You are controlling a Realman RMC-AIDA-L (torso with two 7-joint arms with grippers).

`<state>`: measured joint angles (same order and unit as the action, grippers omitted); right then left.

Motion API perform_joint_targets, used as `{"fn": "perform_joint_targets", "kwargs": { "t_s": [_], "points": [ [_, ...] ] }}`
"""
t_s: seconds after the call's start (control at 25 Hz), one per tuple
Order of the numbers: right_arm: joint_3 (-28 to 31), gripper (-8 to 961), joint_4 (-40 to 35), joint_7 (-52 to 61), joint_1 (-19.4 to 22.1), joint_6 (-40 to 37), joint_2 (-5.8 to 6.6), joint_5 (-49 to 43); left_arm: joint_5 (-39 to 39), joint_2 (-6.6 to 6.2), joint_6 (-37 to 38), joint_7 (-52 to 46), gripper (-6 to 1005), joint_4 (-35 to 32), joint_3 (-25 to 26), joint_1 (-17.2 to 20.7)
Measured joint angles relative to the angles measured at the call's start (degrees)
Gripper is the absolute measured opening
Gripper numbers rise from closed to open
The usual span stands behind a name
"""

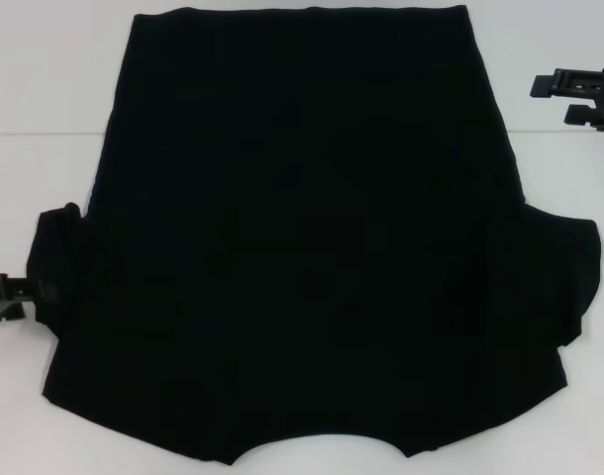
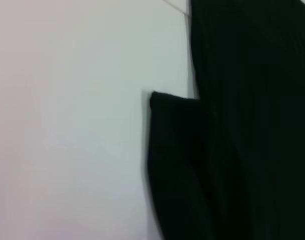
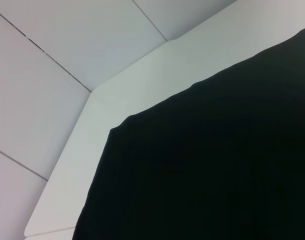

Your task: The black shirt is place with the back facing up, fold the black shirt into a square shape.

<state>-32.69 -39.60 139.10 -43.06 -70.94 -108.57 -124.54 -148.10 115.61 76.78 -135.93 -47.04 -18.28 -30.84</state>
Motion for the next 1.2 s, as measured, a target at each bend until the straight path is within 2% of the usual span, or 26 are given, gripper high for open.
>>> {"fn": "perform_joint_targets", "kwargs": {
  "t_s": [0.48,0.92,1.12,1.2],
  "points": [
    [0.9,884,-0.3,0.0,0.0,0.0,0.02,0.0,-0.1,0.17,-0.1,-2.6,547,0.6,-2.7,-1.2],
    [1.7,885,-0.3,0.0,0.1,-0.2,0.1,0.1,-0.2,0.0,0.3,-2.7,73,0.3,-2.7,-1.4],
    [1.7,885,-0.3,0.0,0.1,-0.3,0.15,0.1,-0.9,-0.64,-1.4,-4.2,-1,-1.3,0.3,-1.1],
    [1.8,885,-0.4,0.1,0.2,-0.4,0.19,0.1,-2.0,-0.9,-1.9,-5.1,1,-1.9,1.3,-1.1]
  ]
}}
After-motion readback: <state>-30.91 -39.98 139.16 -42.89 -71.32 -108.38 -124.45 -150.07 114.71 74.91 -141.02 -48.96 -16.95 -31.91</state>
